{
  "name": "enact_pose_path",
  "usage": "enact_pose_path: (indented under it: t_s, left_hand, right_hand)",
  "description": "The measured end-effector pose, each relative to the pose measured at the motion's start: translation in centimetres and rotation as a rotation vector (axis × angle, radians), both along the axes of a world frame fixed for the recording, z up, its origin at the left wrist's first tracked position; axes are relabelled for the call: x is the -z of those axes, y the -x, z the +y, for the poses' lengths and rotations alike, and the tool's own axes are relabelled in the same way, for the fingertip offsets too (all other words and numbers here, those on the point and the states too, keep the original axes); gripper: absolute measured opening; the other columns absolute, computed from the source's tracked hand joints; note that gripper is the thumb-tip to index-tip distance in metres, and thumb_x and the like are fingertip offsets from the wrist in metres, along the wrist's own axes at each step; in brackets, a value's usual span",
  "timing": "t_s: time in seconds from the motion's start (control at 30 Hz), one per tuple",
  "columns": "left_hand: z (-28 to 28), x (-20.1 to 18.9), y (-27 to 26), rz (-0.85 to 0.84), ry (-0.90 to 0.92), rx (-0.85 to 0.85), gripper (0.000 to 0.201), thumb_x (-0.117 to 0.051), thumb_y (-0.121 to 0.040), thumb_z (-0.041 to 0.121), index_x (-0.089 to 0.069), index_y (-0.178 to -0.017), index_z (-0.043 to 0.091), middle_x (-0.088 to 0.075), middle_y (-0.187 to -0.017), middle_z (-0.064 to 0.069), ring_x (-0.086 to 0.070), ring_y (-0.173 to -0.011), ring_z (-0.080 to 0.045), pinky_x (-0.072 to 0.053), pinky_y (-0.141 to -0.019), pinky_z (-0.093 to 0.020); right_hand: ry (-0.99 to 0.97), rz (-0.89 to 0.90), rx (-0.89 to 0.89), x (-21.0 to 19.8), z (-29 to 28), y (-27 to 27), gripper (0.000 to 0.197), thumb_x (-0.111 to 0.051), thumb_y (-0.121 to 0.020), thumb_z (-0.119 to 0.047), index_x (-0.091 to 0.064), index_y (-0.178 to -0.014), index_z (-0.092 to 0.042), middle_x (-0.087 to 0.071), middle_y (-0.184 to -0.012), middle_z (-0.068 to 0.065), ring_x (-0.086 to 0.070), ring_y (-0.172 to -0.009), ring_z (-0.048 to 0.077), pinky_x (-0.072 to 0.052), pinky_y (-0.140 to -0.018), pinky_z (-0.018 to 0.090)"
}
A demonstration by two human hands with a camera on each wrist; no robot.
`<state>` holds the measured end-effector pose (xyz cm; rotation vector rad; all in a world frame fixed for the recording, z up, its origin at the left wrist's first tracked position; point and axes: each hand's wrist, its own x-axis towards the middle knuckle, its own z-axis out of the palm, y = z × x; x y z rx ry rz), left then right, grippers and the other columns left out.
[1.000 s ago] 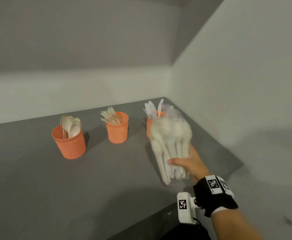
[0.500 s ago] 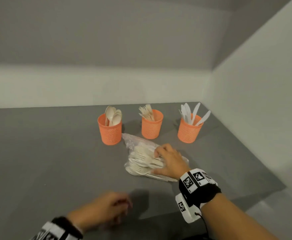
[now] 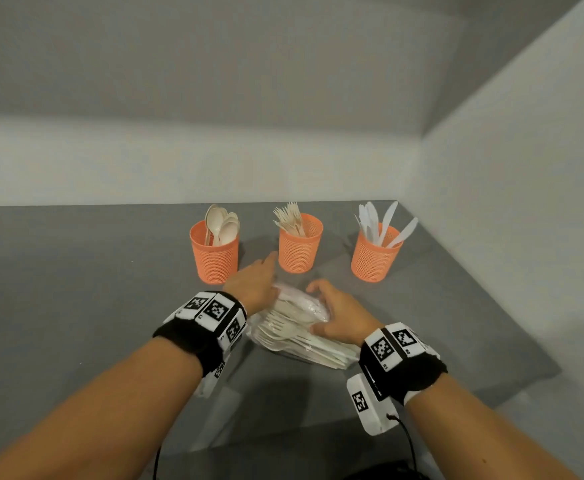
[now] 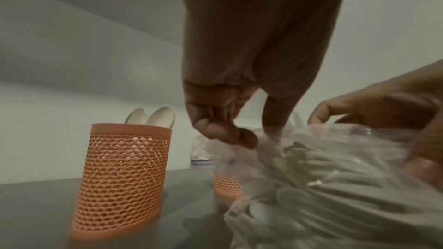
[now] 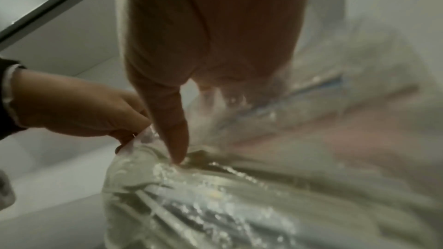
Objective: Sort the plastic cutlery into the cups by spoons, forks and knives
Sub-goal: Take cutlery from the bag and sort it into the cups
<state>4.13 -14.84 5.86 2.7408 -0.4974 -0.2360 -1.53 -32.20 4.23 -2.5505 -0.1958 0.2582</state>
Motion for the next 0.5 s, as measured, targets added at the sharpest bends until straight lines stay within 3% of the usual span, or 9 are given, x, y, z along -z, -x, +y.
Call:
enact_pose_path:
  t_s: [0.03, 0.1, 0.17, 0.27, 0.33, 0.4, 0.43, 0.5]
  left_hand:
    - [0.0, 0.2, -0.3, -0.007, -0.033, 0.014, 0.051, -0.054, -0.089, 0.020, -0.039, -0.138, 0.014, -0.049, -0.128, -0.009, -0.053, -0.115, -0.026, -0.045, -0.092, -0.037]
    - [0.2, 0.1, -0.3, -0.089, 0.006, 0.038, 0.021, -0.059, -0.087, 0.018, -0.063, -0.106, 0.013, -0.052, -0.102, -0.003, -0.056, -0.102, -0.024, -0.042, -0.078, -0.030]
    - [0.7, -0.3, -0.2, -0.167, 0.161, 0.028, 0.004, -0.065, -0.082, 0.015, -0.066, -0.086, 0.014, -0.048, -0.091, 0.002, -0.055, -0.092, -0.021, -0.037, -0.071, -0.027]
    - [1.6, -1.4, 0.7, -0.315, 0.464, 0.026, 0.007, -0.073, -0.074, 0.009, -0.067, -0.076, 0.010, -0.049, -0.095, 0.004, -0.049, -0.089, -0.015, -0.038, -0.075, -0.026]
    - [2.5, -1.9, 1.5, -0.460, 0.482, 0.099, 0.010, -0.076, -0.070, 0.008, -0.066, -0.070, 0.010, -0.052, -0.105, 0.003, -0.043, -0.098, -0.014, -0.035, -0.085, -0.027]
    - [3.3, -1.7, 1.9, -0.541, 0.427, 0.231, 0.012, -0.075, -0.069, 0.011, -0.063, -0.066, 0.014, -0.057, -0.121, 0.000, -0.038, -0.110, -0.015, -0.031, -0.093, -0.033]
    - [3.5, -1.6, 2.0, -0.551, 0.400, 0.292, 0.012, -0.072, -0.069, 0.014, -0.060, -0.066, 0.016, -0.060, -0.123, 0.001, -0.037, -0.115, -0.014, -0.031, -0.095, -0.037]
    - [3.8, -1.4, 2.3, -0.532, 0.354, 0.361, 0.009, -0.066, -0.071, 0.016, -0.057, -0.068, 0.016, -0.068, -0.107, 0.004, -0.040, -0.115, -0.013, -0.033, -0.095, -0.040]
  right_hand:
    - [0.052, -0.022, 0.028, 0.0, 0.0, -0.1, 0.058, -0.071, -0.077, -0.018, -0.040, -0.126, -0.019, -0.054, -0.122, 0.007, -0.049, -0.111, 0.023, -0.039, -0.095, 0.034]
    - [0.224, -0.099, 0.041, -0.3, -0.2, -0.1, 0.057, -0.069, -0.079, -0.025, -0.044, -0.129, -0.019, -0.056, -0.123, 0.004, -0.046, -0.115, 0.024, -0.033, -0.099, 0.037]
    - [0.252, -0.180, 0.006, -0.9, -0.3, 0.0, 0.048, -0.071, -0.077, -0.030, -0.054, -0.120, -0.016, -0.057, -0.117, 0.001, -0.045, -0.111, 0.022, -0.032, -0.096, 0.038]
    - [-0.173, -0.228, -0.046, -2.7, -0.5, 0.6, 0.029, -0.074, -0.076, -0.030, -0.059, -0.089, -0.010, -0.056, -0.088, 0.000, -0.050, -0.082, 0.015, -0.041, -0.077, 0.029]
    - [-0.406, -0.109, -0.041, -4.0, -0.5, 0.9, 0.018, -0.059, -0.089, -0.027, -0.061, -0.085, -0.010, -0.059, -0.079, -0.006, -0.053, -0.070, 0.011, -0.045, -0.067, 0.025]
    - [-0.359, 0.027, -0.059, -3.9, -0.6, 0.9, 0.020, -0.047, -0.096, -0.023, -0.063, -0.087, -0.015, -0.062, -0.074, -0.014, -0.055, -0.063, 0.010, -0.044, -0.058, 0.018]
    - [-0.277, 0.049, -0.075, -3.3, -0.6, 0.7, 0.015, -0.048, -0.095, -0.020, -0.062, -0.092, -0.016, -0.063, -0.076, -0.011, -0.056, -0.065, 0.012, -0.045, -0.060, 0.018]
    - [-0.138, 0.092, -0.089, -2.1, -0.3, 0.5, 0.020, -0.054, -0.088, -0.015, -0.055, -0.108, -0.018, -0.059, -0.076, -0.002, -0.054, -0.067, 0.014, -0.045, -0.069, 0.025]
